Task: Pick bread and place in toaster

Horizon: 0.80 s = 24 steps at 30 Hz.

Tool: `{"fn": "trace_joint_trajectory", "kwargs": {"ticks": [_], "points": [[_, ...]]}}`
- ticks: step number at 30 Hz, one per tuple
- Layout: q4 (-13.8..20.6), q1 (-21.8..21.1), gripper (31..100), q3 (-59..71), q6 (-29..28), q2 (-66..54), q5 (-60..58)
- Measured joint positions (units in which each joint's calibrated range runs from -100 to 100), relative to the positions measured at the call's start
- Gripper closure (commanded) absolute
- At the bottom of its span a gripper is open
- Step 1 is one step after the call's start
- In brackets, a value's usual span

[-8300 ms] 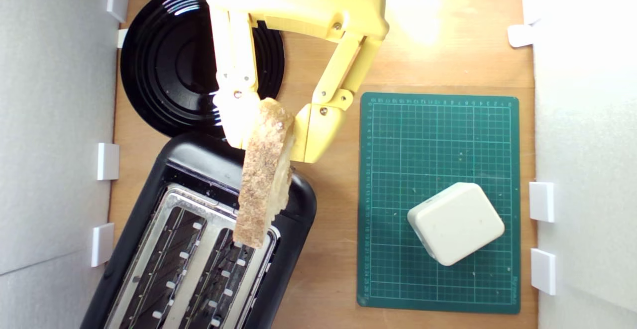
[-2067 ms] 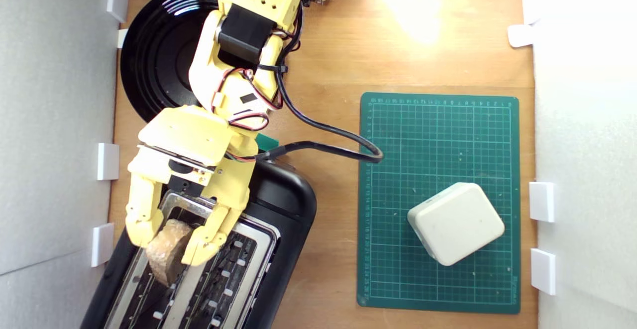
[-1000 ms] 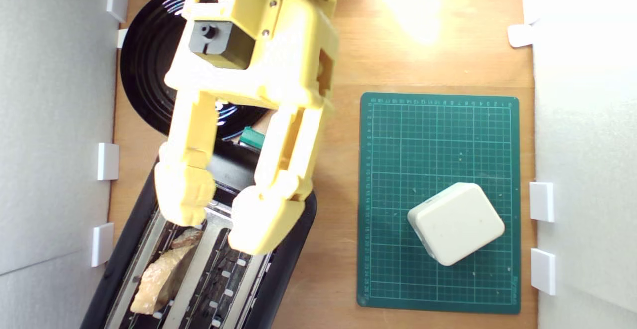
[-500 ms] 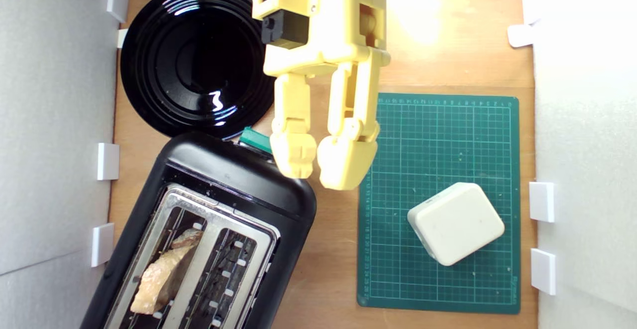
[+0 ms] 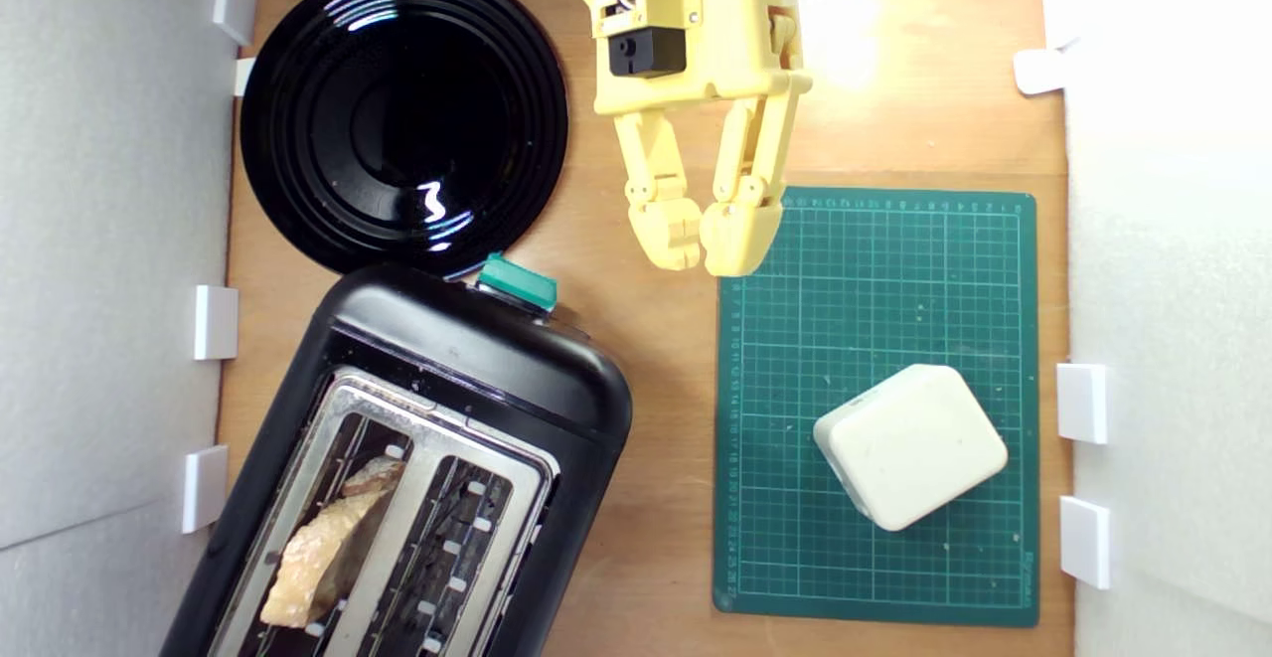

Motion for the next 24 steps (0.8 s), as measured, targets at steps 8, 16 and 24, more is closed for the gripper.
{"fn": "trace_joint_trajectory", "kwargs": {"ticks": [8, 16, 24], "points": [[0.1, -3.3, 79.1, 19.2, 1.5, -10.6, 0.0], [0.1, -4.9, 86.8, 34.1, 3.7, -20.7, 0.0], [-0.2, -5.0, 86.9, 42.3, 5.8, -26.7, 3.6]]}}
